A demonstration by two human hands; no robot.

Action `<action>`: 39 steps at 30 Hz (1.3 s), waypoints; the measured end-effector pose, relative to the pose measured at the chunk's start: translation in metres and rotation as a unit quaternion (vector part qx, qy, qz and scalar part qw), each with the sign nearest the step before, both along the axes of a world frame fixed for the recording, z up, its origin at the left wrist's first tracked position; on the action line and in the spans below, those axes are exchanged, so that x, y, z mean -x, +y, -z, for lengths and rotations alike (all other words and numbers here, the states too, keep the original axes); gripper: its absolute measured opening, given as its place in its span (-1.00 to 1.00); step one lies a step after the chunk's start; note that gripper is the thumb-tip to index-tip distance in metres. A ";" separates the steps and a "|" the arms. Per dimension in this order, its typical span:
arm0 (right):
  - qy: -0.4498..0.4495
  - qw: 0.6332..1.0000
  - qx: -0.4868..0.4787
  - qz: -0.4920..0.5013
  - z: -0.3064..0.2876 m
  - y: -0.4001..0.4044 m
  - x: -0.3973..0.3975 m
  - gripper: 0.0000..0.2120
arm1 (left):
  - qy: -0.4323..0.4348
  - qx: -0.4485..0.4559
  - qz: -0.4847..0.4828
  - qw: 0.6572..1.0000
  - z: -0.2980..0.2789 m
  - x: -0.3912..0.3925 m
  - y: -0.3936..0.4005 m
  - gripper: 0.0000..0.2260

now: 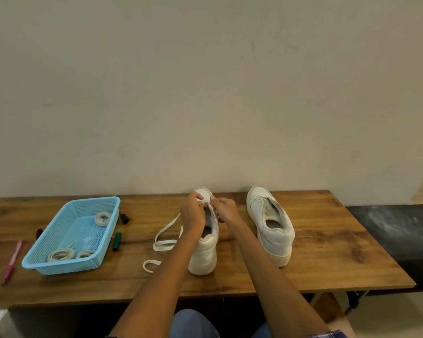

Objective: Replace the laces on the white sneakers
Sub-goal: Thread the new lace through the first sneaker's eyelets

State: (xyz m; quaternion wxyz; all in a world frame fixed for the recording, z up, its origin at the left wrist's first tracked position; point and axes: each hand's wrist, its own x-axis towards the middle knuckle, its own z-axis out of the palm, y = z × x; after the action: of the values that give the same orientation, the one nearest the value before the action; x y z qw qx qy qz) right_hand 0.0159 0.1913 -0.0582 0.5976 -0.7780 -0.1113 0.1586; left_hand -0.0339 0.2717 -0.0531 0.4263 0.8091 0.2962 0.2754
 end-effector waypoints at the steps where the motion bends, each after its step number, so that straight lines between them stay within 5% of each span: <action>1: 0.024 1.000 -0.002 -0.001 0.000 0.001 -0.003 -0.73 | 0.003 -0.002 0.006 1.000 0.001 0.000 0.001 -0.86; 8: -0.048 0.994 0.095 -0.020 -0.013 0.005 -0.009 -0.68 | -0.033 -0.007 0.001 0.999 0.002 0.003 0.001 -0.80; 11: 0.051 0.988 -0.104 0.098 -0.033 0.004 -0.016 -0.76 | -0.086 0.026 -0.035 0.995 -0.003 0.003 0.002 -0.86; 13: 0.132 0.932 -0.303 0.145 -0.052 -0.001 -0.020 -0.78 | -0.099 0.037 -0.060 0.993 -0.004 0.003 0.002 -0.85; 14: 0.132 0.924 -0.326 0.146 -0.061 -0.006 -0.021 -0.78 | -0.101 0.039 -0.066 0.992 -0.004 0.002 0.002 -0.84; 17: -0.018 0.995 -0.074 0.061 -0.064 -0.015 -0.019 -0.77 | -0.102 0.038 -0.077 0.991 -0.003 0.002 0.001 -0.81; 20: -0.151 0.948 0.258 -0.113 -0.046 -0.017 -0.018 -0.55 | -0.101 0.030 -0.093 0.990 -0.004 0.003 0.003 -0.79; 22: -0.154 0.925 0.310 -0.159 -0.040 -0.017 -0.016 -0.52 | -0.104 0.029 -0.103 0.989 -0.004 0.003 0.003 -0.79; 25: -0.104 0.966 0.209 -0.113 -0.048 -0.019 -0.021 -0.61 | -0.115 0.026 -0.111 0.987 -0.006 0.004 0.002 -0.79; 27: -0.105 0.990 0.068 0.059 -0.060 -0.023 -0.027 -0.69 | -0.120 0.029 -0.121 0.985 -0.005 0.003 0.003 -0.79; 30: -0.164 0.901 -0.139 0.378 -0.088 -0.038 -0.037 -0.71 | -0.119 0.034 -0.122 0.985 -0.005 0.002 0.004 -0.78; 32: -0.184 0.855 -0.226 0.429 -0.101 -0.044 -0.041 -0.77 | -0.115 0.039 -0.121 0.985 -0.005 0.001 0.003 -0.78; 35: -0.165 0.921 -0.154 0.318 -0.089 -0.041 -0.036 -0.74 | -0.109 0.044 -0.119 0.986 -0.005 0.001 0.003 -0.79; 37: -0.169 0.971 -0.047 0.161 -0.066 -0.034 -0.027 -0.74 | -0.113 0.045 -0.118 0.985 -0.005 0.002 0.003 -0.79; 39: -0.173 0.982 0.076 0.003 -0.039 -0.023 -0.019 -0.75 | -0.116 0.045 -0.117 0.985 -0.005 0.003 0.003 -0.79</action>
State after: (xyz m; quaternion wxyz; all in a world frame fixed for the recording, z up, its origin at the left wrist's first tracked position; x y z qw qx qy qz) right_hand 0.0345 0.1688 -0.0195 0.5087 -0.8374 -0.1977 0.0280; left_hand -0.0366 0.2745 -0.0479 0.4584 0.7114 0.3495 0.4021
